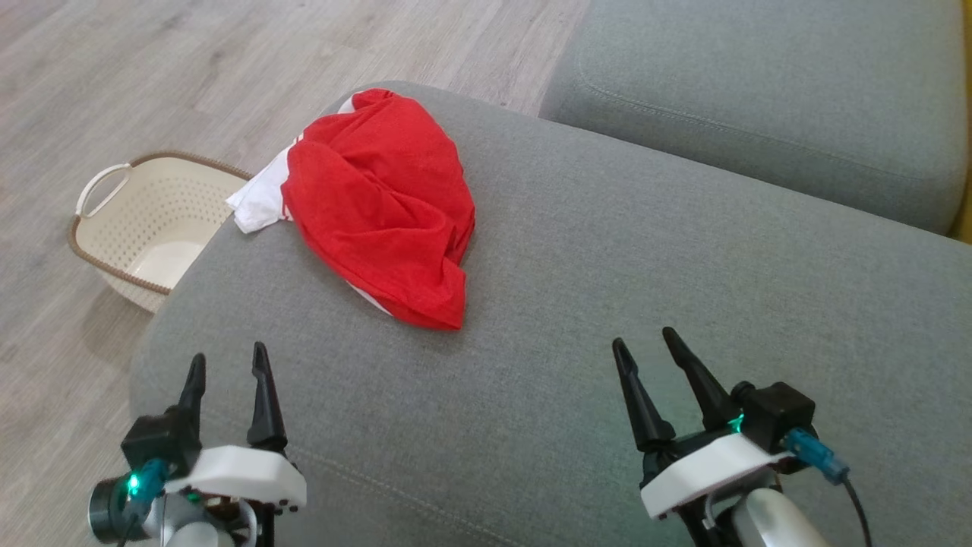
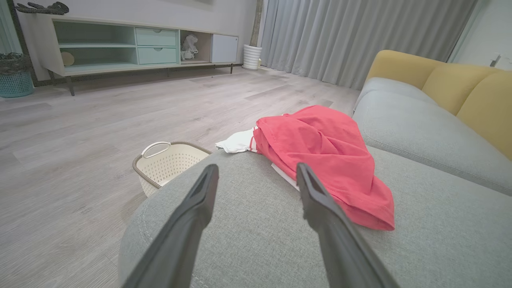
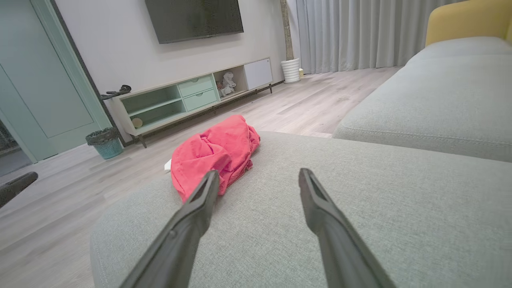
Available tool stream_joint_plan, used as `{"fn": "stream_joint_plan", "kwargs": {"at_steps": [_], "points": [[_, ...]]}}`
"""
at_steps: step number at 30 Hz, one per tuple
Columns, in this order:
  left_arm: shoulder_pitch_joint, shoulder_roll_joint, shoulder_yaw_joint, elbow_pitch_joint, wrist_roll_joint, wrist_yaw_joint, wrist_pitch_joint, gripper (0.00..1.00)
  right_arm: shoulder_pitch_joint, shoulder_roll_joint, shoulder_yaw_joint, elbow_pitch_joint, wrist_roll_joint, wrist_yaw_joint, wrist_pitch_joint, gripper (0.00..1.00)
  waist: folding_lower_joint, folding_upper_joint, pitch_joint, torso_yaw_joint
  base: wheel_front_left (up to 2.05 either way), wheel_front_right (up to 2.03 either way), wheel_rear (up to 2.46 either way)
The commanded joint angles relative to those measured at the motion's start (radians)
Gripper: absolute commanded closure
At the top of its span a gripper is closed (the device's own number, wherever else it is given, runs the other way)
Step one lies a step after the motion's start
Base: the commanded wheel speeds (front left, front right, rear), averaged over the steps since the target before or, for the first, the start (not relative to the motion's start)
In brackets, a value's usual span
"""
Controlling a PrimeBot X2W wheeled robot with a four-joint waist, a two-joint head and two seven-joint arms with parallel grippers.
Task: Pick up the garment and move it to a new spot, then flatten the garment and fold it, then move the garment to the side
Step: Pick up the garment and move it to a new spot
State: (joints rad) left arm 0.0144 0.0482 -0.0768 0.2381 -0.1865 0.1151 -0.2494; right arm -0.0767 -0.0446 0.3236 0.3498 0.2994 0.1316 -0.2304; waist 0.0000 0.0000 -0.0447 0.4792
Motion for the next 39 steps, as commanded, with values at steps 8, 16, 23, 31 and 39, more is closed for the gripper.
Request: {"fn": "stream_joint_plan", "kwargs": {"at_steps": [8,16,23,31,39], "points": [[-0.085,0.009,0.065,-0.008,0.003,-0.027,-0.012,0.0,-0.027,-0.006,-0.035,-0.048,-0.015,-0.001,-0.022,0.0,0.0,0.0,0.03,-0.036,0.0,0.0,0.0],[-0.239,0.049,0.092,0.082,-0.033,-0.073,0.01,0.0,-0.05,-0.006,-0.142,-0.128,-0.09,-0.001,0.014,0.0,0.0,0.0,0.156,-0.107,0.0,0.0,0.0],[-0.472,0.118,0.112,0.233,-0.081,-0.119,0.138,0.0,-0.083,-0.006,-0.241,-0.273,-0.157,-0.001,0.06,0.0,0.0,0.0,0.305,-0.163,0.0,0.0,0.0],[-0.719,0.183,0.109,0.442,-0.13,-0.187,0.263,0.0,-0.091,-0.006,-0.264,-0.378,-0.199,-0.001,0.109,0.0,0.0,0.0,0.435,-0.209,0.0,0.0,0.0],[-0.887,0.228,0.096,0.655,-0.143,-0.207,0.302,0.0,-0.103,-0.006,-0.251,-0.418,-0.215,-0.001,0.119,0.0,0.0,0.0,0.512,-0.241,0.0,0.0,0.0]]}}
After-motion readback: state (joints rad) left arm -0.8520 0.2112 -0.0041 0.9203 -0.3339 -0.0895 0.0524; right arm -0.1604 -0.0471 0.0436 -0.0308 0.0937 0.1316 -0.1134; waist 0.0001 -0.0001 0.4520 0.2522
